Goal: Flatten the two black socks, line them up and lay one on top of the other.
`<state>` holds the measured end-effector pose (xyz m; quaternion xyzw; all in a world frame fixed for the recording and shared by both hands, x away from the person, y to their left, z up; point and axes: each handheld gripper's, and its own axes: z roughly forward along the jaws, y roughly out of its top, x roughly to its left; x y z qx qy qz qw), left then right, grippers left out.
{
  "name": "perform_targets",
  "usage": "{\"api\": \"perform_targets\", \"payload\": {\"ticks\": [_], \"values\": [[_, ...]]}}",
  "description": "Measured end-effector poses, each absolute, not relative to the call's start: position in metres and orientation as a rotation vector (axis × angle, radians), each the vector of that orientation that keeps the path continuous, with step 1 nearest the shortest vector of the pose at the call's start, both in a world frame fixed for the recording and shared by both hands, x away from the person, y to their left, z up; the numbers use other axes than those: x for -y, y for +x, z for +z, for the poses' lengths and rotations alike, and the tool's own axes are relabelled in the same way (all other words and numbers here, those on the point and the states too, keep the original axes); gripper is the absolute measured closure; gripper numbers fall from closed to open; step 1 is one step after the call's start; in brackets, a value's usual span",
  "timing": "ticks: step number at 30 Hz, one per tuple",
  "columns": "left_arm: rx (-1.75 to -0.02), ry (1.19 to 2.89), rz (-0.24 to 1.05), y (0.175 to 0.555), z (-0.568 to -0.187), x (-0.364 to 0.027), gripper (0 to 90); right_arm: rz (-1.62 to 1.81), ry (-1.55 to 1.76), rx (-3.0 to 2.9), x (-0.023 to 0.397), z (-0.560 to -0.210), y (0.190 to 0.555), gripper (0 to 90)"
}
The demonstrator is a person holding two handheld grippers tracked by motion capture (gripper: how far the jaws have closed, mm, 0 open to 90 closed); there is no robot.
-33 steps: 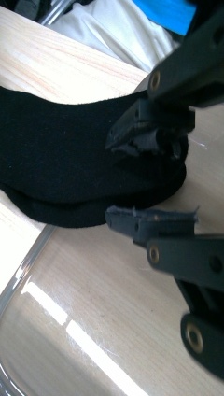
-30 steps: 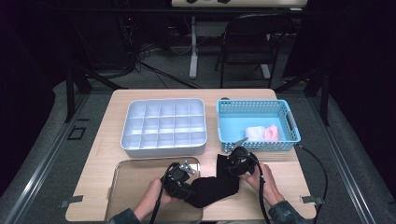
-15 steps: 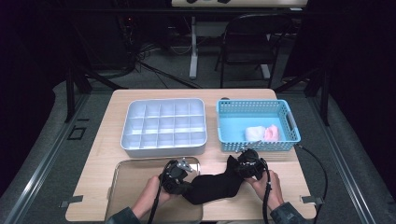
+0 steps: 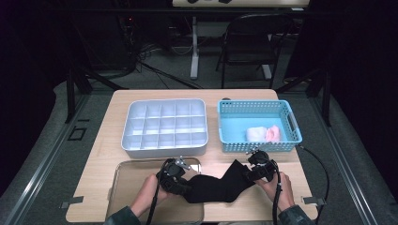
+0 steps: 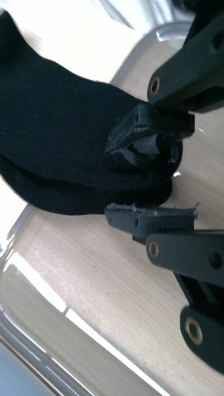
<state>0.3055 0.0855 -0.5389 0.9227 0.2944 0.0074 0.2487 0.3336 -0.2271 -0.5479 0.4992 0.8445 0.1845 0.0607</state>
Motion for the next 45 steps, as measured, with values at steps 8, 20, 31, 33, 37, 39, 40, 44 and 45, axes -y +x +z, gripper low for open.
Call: {"api": "perform_targets", "payload": {"ticks": [8, 20, 31, 33, 37, 39, 40, 44, 45], "values": [[-0.788, 2.497, 0.03, 0.306, -0.538, -0.087, 84.0, 0.542, 1.498, -2.541, 0.23, -0.535, 0.327, 83.3], [-0.817, 2.492, -0.012, 0.316, -0.539, -0.092, 78.9, 0.592, 1.304, -2.574, 0.209, -0.526, 0.351, 79.3], [-0.866, 2.491, -0.042, 0.309, -0.539, -0.098, 54.4, 0.623, 1.472, -2.575, 0.232, -0.55, 0.359, 56.3], [-0.856, 2.502, -0.061, 0.308, -0.542, -0.097, 56.9, 0.598, 1.464, -2.597, 0.232, -0.55, 0.357, 59.0], [-0.846, 2.513, -0.068, 0.307, -0.546, -0.094, 66.1, 0.607, 1.483, -2.602, 0.233, -0.55, 0.352, 65.4], [-0.848, 2.509, -0.057, 0.306, -0.546, -0.094, 71.7, 0.619, 1.469, -2.595, 0.233, -0.551, 0.349, 70.2], [-0.847, 2.505, -0.055, 0.306, -0.546, -0.094, 71.7, 0.619, 1.469, -2.595, 0.233, -0.551, 0.349, 70.2], [-0.827, 2.506, -0.027, 0.306, -0.546, -0.092, 82.2, 0.666, 1.511, -2.576, 0.236, -0.552, 0.343, 77.7], [-0.823, 2.503, -0.017, 0.306, -0.546, -0.091, 82.7, 0.667, 1.517, -2.57, 0.238, -0.551, 0.341, 78.4]]}}
